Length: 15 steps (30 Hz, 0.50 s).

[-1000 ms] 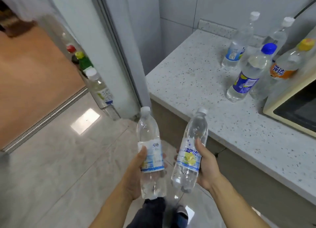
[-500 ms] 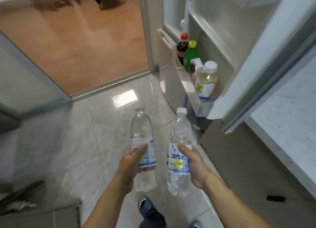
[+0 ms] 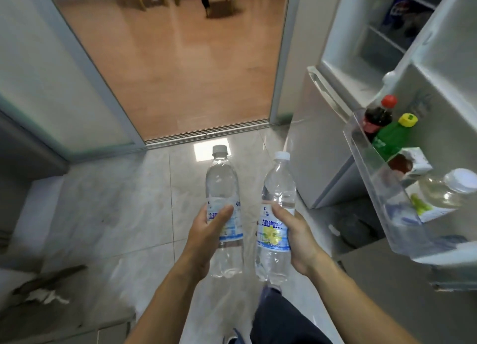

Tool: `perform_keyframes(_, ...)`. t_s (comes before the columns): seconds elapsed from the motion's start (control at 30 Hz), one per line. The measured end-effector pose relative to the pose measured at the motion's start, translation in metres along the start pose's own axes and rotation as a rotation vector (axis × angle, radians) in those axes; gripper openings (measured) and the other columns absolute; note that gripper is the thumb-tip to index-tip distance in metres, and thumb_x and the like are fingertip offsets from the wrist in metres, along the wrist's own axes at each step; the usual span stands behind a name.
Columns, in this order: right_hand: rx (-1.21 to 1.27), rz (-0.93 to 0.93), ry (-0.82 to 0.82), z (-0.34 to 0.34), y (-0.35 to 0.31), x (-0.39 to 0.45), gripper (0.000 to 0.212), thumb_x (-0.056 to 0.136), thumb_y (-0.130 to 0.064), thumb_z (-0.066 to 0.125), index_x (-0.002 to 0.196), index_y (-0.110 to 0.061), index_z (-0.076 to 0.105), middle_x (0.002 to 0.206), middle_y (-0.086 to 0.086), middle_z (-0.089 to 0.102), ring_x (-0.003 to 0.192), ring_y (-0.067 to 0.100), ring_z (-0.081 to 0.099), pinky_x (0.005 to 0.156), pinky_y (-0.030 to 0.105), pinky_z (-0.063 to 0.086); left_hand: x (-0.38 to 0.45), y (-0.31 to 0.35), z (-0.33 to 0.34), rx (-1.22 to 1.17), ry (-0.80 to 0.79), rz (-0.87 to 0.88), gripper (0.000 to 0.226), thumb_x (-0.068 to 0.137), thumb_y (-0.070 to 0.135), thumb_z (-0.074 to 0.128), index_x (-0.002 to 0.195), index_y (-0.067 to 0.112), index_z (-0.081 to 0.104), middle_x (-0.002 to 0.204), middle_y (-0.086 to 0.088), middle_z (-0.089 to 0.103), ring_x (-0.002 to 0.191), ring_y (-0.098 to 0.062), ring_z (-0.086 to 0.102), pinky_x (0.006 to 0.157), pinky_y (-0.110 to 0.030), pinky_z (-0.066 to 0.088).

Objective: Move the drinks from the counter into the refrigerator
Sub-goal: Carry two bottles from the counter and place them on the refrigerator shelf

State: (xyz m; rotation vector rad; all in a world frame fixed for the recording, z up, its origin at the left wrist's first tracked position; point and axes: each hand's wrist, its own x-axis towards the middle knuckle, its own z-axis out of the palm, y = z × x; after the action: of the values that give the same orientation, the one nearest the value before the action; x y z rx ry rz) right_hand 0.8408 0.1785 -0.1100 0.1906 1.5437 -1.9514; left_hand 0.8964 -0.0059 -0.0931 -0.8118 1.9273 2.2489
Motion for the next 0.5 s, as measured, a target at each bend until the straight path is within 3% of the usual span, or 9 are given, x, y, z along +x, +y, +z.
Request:
perform_keyframes(0.37, 0.015, -0.030, 0.075, -0.022, -0.090, 0.164, 0.058, 0.078, -0.054, 0.064, 0.123, -0.018, 0.064, 0.111, 0.013, 0.074, 0.102, 0.035, 0.071, 0.095, 0.055, 0.054, 0.167, 0.076, 0.033, 0.092, -0.043, 0.001, 0.053, 0.075, 0.050, 0.067, 0.117, 0.019, 0.058, 0.097, 0.000, 0.076, 0.086, -0.019, 0.075, 0.064, -0.027, 0.059)
perform_keyframes(0.5, 0.048, -0.035, 0.101, -0.032, -0.129, 0.212, 0.054, 0.079, -0.052, 0.066, 0.120, -0.016, 0.065, 0.110, 0.015, 0.074, 0.101, 0.036, 0.072, 0.088, 0.051, 0.058, 0.226, 0.111, 0.053, 0.070, -0.074, -0.010, 0.049, 0.076, 0.045, 0.068, 0.116, 0.019, 0.057, 0.099, -0.005, 0.076, 0.087, -0.021, 0.075, 0.064, -0.028, 0.059)
